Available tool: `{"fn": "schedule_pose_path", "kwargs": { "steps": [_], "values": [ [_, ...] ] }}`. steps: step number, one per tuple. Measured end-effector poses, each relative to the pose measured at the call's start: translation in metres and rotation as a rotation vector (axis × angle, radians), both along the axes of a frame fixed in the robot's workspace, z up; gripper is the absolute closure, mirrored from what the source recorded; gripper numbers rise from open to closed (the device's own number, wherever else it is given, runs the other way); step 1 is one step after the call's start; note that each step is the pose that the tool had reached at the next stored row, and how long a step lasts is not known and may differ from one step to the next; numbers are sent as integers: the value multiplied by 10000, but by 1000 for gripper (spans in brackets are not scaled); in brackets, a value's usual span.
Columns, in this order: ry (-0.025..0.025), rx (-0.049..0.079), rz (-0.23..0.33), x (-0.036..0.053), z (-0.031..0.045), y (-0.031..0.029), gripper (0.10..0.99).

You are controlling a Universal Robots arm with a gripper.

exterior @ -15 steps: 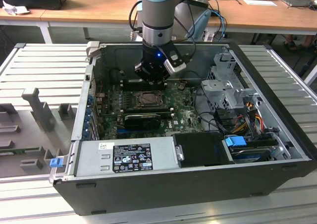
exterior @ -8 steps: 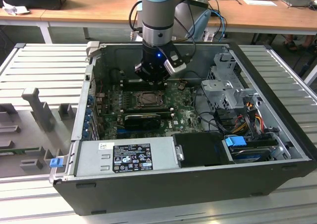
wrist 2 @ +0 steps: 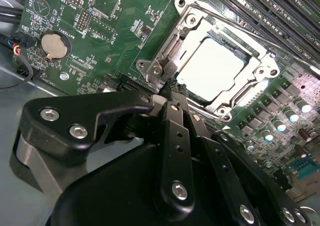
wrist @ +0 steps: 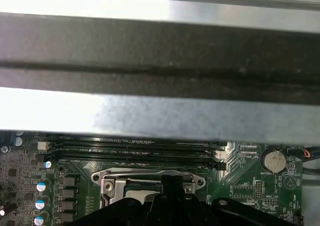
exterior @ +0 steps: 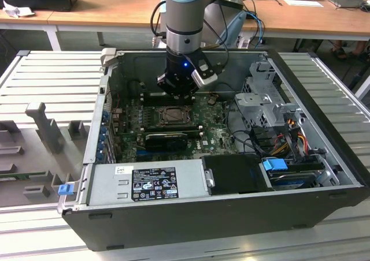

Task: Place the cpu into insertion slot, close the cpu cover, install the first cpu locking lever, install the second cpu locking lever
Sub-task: 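Install the second cpu locking lever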

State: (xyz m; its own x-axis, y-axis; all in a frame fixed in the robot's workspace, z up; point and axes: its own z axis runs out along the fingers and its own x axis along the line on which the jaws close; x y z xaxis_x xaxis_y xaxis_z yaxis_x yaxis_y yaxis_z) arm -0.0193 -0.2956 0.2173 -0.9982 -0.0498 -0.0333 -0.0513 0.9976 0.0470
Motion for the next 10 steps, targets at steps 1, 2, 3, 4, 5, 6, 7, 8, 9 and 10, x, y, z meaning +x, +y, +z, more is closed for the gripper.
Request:
{"fn": "schedule_pose_path", "kwargs": {
  "steps": [1, 2, 3, 4, 5, 6, 7, 8, 9, 10],
  "values": [
    [0, 0, 0, 0, 2, 0, 980],
    [-1, -1, 0, 0, 4, 0, 980],
    [0, -1, 0, 0, 7, 0, 980],
    [1, -3, 0, 0, 13, 0, 980],
    [0, -1, 0, 0, 28, 0, 980],
    [-1, 0, 0, 0, 46, 0, 980],
    [0, 0, 0, 0, 60, 0, 980],
    [0, 0, -1, 0, 88, 0, 980],
    [-1, -1, 0, 0, 165, 0, 980],
    [0, -3, 0, 0, 219, 0, 980]
  ]
}}
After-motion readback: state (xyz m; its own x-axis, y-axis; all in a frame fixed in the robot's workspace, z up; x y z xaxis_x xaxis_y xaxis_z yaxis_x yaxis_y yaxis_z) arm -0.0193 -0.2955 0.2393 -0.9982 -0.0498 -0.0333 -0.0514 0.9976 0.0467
